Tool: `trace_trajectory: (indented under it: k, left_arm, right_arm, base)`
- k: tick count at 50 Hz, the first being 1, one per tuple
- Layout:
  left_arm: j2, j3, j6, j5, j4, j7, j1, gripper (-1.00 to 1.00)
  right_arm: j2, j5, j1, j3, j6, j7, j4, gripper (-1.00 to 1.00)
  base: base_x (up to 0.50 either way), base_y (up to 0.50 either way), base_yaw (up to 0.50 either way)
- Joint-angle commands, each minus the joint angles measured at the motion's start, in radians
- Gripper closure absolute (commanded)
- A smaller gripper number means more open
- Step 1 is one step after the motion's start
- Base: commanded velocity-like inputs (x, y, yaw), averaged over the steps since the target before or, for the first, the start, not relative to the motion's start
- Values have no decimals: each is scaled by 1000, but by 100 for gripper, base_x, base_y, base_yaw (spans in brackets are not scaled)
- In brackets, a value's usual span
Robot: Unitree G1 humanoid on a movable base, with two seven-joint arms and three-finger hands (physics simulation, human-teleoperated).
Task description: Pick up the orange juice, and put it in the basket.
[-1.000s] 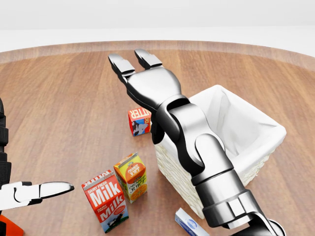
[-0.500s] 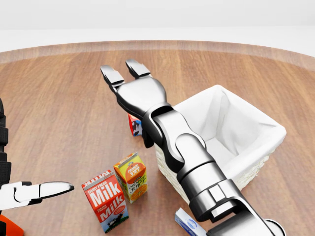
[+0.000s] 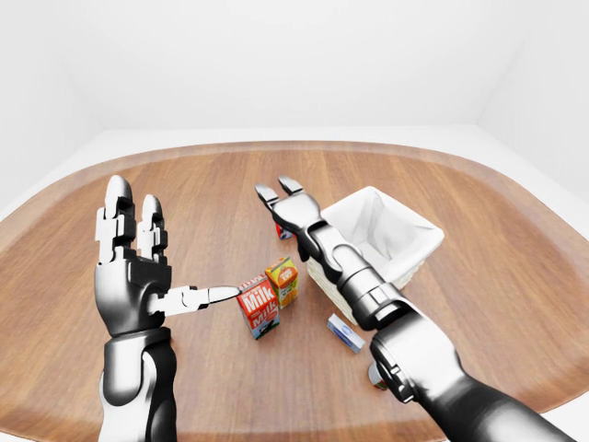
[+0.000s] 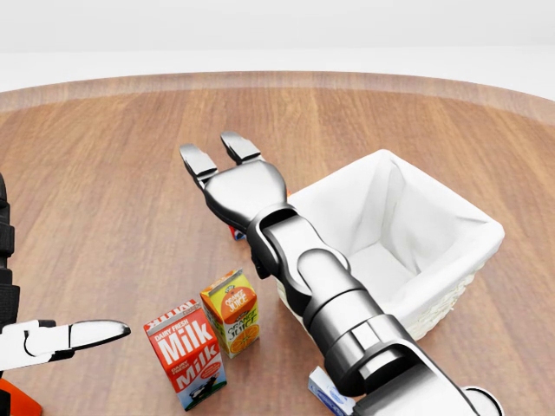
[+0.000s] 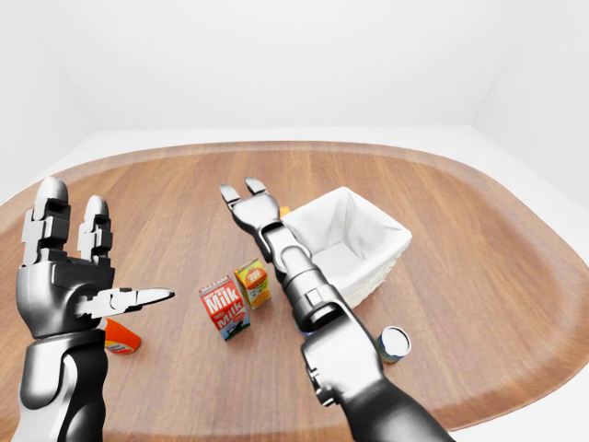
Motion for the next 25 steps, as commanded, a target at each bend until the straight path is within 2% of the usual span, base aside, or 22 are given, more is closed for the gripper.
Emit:
trace_trajectory:
  k: [1, 25]
  left_arm:
    - [0, 0, 0, 0, 0, 0, 0, -100]
    - [0, 0, 0, 0, 0, 0, 0, -100]
  right_arm:
    - [13, -13, -11, 7, 0, -36, 69, -100]
    - [44, -48, 1, 22, 0, -154, 214, -100]
  base:
    - [0, 0, 0]
    - [0, 0, 0]
